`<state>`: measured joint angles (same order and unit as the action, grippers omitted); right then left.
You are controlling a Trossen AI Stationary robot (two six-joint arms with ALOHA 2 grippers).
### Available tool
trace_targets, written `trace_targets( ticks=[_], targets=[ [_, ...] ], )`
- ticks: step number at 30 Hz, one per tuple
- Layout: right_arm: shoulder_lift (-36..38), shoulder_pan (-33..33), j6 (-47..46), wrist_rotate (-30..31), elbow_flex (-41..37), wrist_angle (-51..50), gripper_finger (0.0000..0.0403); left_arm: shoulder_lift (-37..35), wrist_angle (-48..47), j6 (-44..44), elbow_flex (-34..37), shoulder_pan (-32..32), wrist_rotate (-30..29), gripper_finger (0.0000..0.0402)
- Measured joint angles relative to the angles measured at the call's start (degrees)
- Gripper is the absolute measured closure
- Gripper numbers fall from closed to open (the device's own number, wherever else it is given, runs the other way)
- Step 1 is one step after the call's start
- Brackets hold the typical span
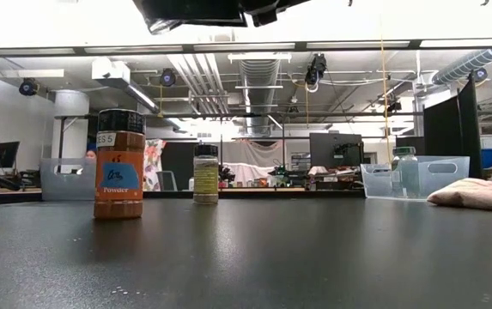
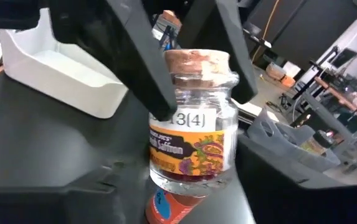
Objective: Sort spices by type
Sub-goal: Put the top brown spice bottle into the white bin
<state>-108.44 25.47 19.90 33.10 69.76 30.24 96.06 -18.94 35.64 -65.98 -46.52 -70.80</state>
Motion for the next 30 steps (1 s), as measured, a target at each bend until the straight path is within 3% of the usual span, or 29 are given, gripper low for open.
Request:
trace_targets(
  ticks=[3, 7, 11, 14, 17, 23, 27, 30],
  targets=[
    [0.1, 0.0, -2.0, 0.1, 0.0, -0.1, 0.0138, -0.3, -0.3, 0.7, -0.1, -0.3, 1.1, 0.0248],
    [0.6, 0.2, -5.3, -0.2, 0.0, -3.7, 0.0086, -0.4, -4.4, 2.0, -3.3, -0.3, 6.8, 0.0248],
    [2.4, 0.1, -10.6, 0.1, 0.0, -12.4, 0.0059, -0.5, -23.1, 10.9, -11.8, -0.9, 21.2, 0.0248],
    [3.8, 0.1, -14.7, 0.3, 0.0, -18.9, 0.0053, 0.1, -41.8, 20.6, -18.6, -2.8, 32.6, 0.0248],
    [4.3, 0.1, -17.6, 0.2, -0.1, -21.6, 0.0054, 1.0, -53.7, 28.5, -24.3, -6.6, 34.2, 0.0248],
    [4.3, 0.1, -19.3, 0.0, -0.7, -21.8, 0.0064, 1.8, -61.8, 51.0, -28.1, -14.7, 37.0, 0.0248],
    [4.3, 0.1, -19.3, 0.0, -0.7, -20.4, 0.0067, 4.1, -70.5, 67.9, -26.5, -18.2, 44.9, 0.0248],
    [4.3, 0.1, -19.4, -0.1, -0.7, -19.7, 0.0064, 6.0, -70.5, 75.6, -24.4, -19.2, 49.4, 0.0248]
  ],
)
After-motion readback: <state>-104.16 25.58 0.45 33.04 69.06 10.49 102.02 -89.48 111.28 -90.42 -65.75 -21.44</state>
